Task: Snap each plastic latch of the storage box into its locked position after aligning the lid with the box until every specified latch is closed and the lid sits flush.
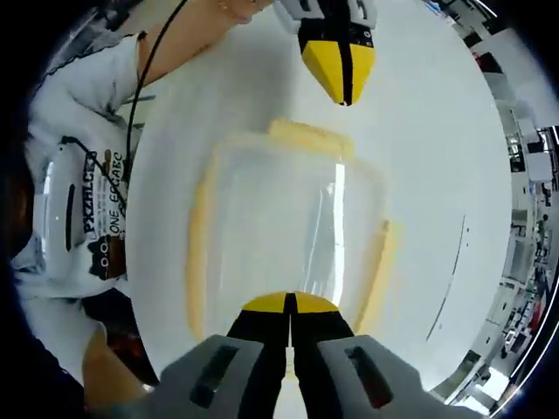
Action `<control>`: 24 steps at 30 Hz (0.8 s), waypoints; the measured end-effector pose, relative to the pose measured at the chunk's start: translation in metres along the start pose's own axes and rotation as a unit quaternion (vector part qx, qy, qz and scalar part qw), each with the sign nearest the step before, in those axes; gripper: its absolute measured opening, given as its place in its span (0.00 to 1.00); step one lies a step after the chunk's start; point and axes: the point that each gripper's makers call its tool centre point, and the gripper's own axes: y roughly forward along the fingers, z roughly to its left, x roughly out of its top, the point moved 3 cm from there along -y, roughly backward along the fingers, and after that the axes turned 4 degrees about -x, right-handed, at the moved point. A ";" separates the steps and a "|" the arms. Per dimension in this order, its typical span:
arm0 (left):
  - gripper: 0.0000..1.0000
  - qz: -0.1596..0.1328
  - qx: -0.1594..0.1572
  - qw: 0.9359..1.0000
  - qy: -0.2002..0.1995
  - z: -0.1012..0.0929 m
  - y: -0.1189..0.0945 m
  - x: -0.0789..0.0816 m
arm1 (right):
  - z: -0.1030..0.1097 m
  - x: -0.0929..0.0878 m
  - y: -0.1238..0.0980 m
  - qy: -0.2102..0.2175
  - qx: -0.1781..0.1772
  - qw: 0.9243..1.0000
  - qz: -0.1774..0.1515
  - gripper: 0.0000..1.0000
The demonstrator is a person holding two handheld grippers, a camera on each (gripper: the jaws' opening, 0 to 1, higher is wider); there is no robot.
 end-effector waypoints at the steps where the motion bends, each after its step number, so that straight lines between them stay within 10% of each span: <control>1: 0.01 -0.002 -0.005 1.000 -0.001 0.000 0.001 0.000 | 0.000 0.000 0.000 0.000 0.001 1.000 0.000 0.00; 24: 0.01 0.034 -0.061 0.997 -0.008 -0.023 0.023 -0.016 | 0.001 0.005 0.000 -0.012 0.007 0.999 0.036 0.00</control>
